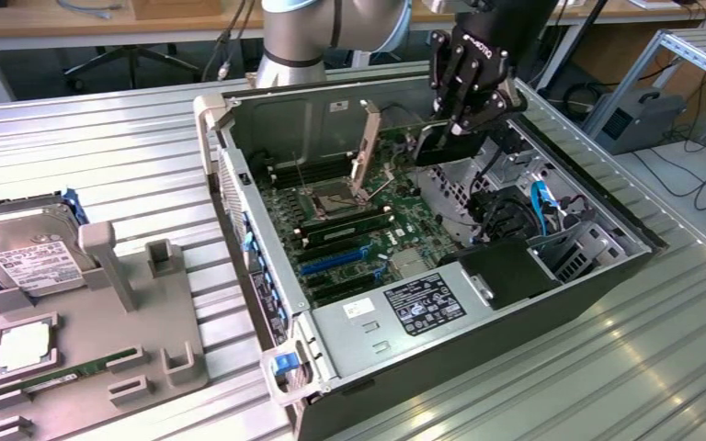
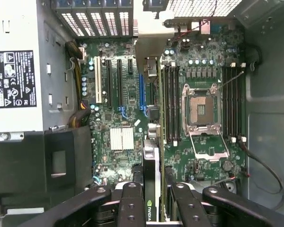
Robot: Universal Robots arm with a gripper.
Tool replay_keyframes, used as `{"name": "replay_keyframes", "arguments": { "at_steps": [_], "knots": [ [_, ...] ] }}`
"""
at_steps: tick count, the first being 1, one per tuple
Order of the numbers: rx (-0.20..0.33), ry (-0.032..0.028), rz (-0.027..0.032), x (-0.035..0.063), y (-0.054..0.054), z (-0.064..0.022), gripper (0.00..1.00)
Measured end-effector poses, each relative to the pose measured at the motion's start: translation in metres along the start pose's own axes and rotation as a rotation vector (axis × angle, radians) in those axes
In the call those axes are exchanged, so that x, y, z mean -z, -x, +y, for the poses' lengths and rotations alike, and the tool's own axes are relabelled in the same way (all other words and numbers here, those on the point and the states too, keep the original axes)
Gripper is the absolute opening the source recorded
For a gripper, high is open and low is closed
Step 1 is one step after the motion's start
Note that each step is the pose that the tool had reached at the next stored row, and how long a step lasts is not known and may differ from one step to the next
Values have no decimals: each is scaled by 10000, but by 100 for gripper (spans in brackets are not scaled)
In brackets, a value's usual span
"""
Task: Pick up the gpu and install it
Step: 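Insert the gpu into the slot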
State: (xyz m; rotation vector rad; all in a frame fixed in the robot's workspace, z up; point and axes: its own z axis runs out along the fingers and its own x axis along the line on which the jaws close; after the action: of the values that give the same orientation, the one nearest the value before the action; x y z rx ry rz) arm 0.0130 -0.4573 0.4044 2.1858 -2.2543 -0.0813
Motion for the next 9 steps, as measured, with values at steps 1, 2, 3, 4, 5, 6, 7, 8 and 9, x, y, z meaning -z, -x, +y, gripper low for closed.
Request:
{"name": "replay_keyframes", "arguments": {
  "at_steps": [1, 2, 3, 4, 5, 6, 7, 8, 9],
  "knots": [
    [3, 1, 3, -13, 2, 7, 27],
    [3, 2, 4, -13, 2, 8, 27],
    [3, 1, 4, -13, 1, 8, 27],
    [3, 1, 1, -27, 2, 7, 27],
    [3, 1, 2, -49, 0, 6, 27],
    [3, 1, 3, -93, -1, 5, 27],
    [2, 2, 3, -124, -2, 6, 27],
    [3, 1, 3, -156, -3, 5, 27],
    [3, 1, 2, -193, -5, 6, 27]
  ]
}}
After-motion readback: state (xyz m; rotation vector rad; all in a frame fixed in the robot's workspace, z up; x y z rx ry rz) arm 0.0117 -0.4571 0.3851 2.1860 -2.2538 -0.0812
